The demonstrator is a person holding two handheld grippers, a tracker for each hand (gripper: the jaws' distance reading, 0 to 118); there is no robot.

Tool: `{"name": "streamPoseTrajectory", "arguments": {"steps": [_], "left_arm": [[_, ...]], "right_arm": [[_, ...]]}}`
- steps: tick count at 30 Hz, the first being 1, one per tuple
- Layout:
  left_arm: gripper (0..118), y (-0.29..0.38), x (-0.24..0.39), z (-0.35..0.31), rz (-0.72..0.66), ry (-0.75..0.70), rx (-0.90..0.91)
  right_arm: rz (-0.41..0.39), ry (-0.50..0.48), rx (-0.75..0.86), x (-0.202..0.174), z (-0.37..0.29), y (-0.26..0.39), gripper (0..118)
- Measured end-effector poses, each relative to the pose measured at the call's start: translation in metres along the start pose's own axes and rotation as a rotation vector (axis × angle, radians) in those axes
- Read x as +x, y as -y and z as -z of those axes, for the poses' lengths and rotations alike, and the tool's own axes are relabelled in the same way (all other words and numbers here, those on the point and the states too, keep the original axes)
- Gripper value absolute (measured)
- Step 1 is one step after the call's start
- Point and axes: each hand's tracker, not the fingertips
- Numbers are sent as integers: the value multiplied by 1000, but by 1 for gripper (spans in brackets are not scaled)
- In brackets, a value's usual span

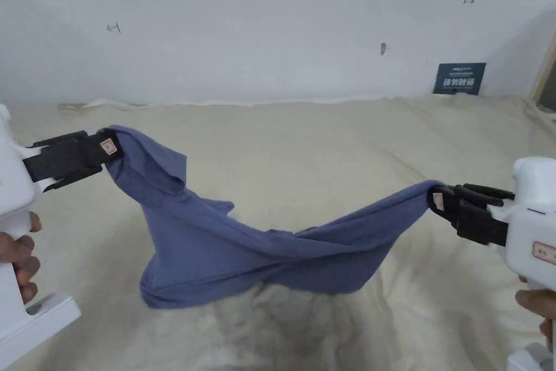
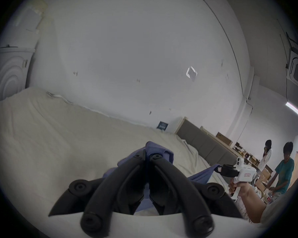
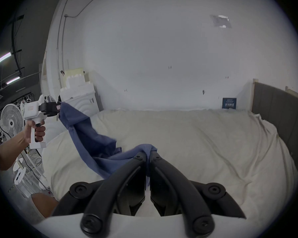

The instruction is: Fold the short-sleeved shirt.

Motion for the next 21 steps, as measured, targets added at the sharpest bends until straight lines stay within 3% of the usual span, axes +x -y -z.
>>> {"name": "streamPoseTrajectory", "arguments": {"steps": [16, 19, 21], "left_arm": [[4, -108, 140, -139, 97, -83, 290], [4, -142, 130, -142, 149, -143, 352], [4, -133, 195, -155, 167, -148, 389]], "right_arm": [[-72, 21, 278, -57, -132, -157, 4], [-94, 48, 324, -67, -145, -184, 4], [-78, 68, 331, -71, -150, -199, 4]]}}
